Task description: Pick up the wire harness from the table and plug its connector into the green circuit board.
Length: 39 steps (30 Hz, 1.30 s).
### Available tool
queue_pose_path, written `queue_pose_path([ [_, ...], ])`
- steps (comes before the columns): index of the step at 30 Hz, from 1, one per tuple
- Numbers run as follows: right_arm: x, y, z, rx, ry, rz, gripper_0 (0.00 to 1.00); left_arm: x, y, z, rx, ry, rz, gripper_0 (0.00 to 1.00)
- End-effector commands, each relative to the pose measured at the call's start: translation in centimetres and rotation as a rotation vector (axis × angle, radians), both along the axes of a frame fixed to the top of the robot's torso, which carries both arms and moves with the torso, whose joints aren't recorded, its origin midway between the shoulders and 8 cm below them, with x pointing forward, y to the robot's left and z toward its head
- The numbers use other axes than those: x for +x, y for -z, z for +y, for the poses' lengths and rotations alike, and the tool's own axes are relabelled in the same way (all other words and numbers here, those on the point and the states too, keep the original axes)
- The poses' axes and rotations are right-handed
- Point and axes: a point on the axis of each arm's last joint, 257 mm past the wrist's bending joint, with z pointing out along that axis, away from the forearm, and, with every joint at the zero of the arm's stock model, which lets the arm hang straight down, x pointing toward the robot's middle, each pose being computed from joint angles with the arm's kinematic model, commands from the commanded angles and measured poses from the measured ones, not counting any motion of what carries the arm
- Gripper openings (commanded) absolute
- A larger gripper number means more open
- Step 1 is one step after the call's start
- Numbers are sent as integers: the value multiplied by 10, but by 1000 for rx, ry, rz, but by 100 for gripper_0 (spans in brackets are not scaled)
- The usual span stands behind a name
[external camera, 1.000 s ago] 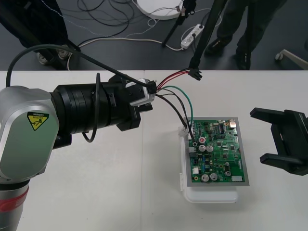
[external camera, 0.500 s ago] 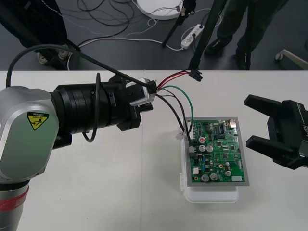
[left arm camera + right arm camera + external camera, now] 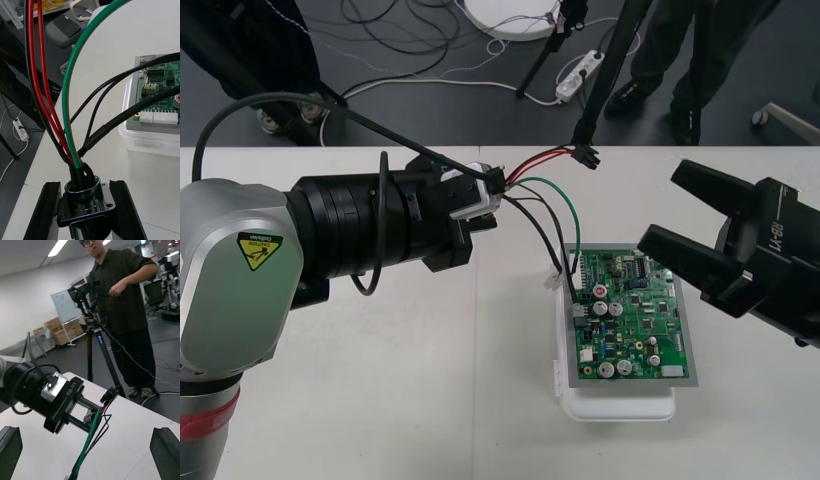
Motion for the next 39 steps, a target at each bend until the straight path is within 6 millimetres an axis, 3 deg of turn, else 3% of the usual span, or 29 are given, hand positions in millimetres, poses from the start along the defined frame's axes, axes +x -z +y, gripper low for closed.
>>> queue_pose_path([
  [1,-6,-24,8,73,28,48,100,6,-26,-13,-24,7,-111,0],
  [9,1,-27,14,96,103,87,100,9,-26,-13,-24,-4,-115,0],
  [26,29,-7,33,93,200,160,100,13,-26,-13,-26,-30,-122,0],
  [39,43,-14,42,111,230,180,100,14,-30,-20,-46,-37,-126,0],
])
